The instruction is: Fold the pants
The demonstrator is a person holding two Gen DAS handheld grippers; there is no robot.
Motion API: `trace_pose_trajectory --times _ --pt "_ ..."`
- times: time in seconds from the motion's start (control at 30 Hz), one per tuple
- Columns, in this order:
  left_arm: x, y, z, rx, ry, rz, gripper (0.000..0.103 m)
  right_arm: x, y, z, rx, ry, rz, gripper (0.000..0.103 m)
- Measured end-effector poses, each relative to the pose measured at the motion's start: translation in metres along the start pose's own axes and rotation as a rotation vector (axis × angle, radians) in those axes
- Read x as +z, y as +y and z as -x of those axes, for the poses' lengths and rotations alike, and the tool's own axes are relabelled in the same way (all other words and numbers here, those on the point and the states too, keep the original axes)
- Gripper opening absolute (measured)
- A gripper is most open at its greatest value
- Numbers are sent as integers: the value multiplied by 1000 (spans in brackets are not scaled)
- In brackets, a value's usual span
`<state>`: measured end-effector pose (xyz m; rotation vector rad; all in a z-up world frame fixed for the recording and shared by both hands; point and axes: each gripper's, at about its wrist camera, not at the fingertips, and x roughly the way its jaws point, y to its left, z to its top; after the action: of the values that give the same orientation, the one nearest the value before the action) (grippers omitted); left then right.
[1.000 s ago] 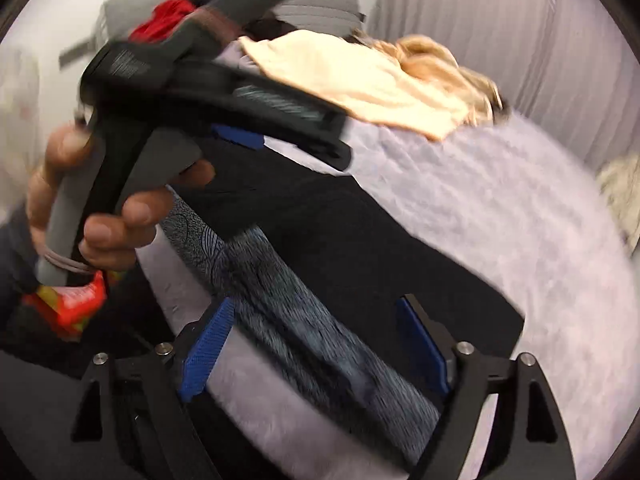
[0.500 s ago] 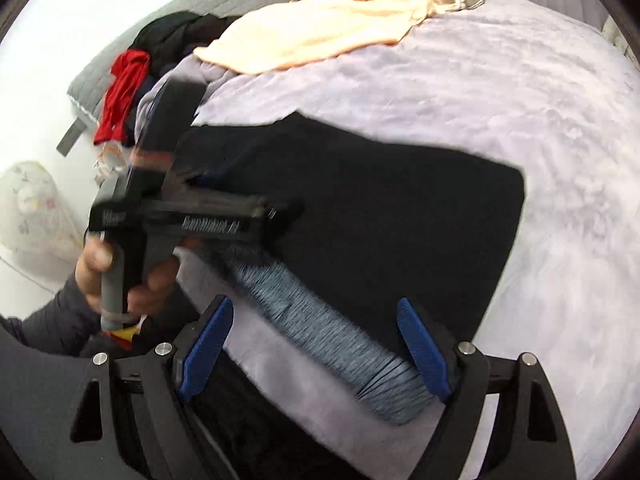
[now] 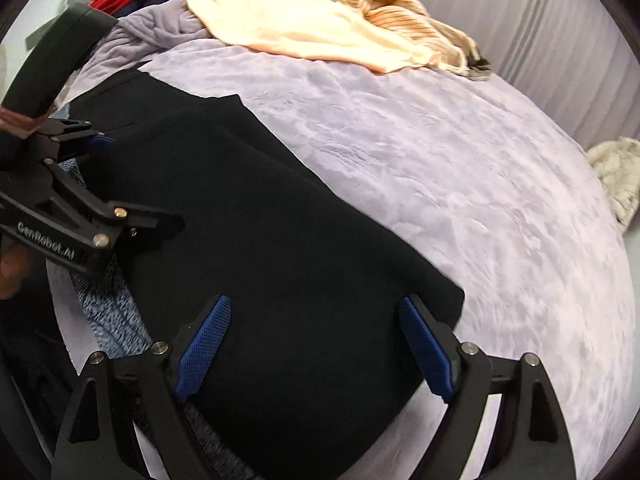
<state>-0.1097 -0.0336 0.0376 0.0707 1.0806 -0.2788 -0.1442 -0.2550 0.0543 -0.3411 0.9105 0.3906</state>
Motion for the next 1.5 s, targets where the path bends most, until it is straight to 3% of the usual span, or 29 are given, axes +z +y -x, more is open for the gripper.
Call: trace_pose_trajectory --times 0.2,0.4,0.47,0.57,0.67,0.7,0.77,0.9,1.03,1.17,1.27,1.37,1.43,1.5 --pt "2 -2 -4 5 -8 -4 103 -44 -3 18 -4 -25 -191 88" --pt "-1 -3 18 54 -26 26 103 -50 -4 22 -28 5 -215 88" --pt "-5 -1 32 75 -67 19 103 -38 -8 29 -8 36 -222 89" --pt "-14 7 47 98 -103 23 103 -6 -3 29 31 -12 -188 89" --pt "-18 25 39 115 -57 62 103 21 11 1 22 54 -121 90" --pt "-21 34 35 83 -37 92 103 30 17 -11 9 75 -96 94" --pt "-22 47 38 39 -28 148 103 43 26 -21 4 66 -59 102" --pt "-27 72 50 53 -60 189 103 73 54 -37 60 48 21 102" --pt "-32 107 57 127 -78 267 103 95 76 -49 82 36 78 102" --pt "-39 151 65 150 -100 369 103 108 84 -57 88 40 81 102" --pt "-41 194 64 218 -104 464 103 122 84 -66 133 43 32 102" --pt "-49 234 57 253 -92 559 103 139 91 -55 248 -14 -5 102" --pt "-54 254 42 231 -35 582 103 157 111 -61 275 -1 57 102" --pt "-53 257 40 212 -46 580 103 173 134 -75 286 26 142 102"
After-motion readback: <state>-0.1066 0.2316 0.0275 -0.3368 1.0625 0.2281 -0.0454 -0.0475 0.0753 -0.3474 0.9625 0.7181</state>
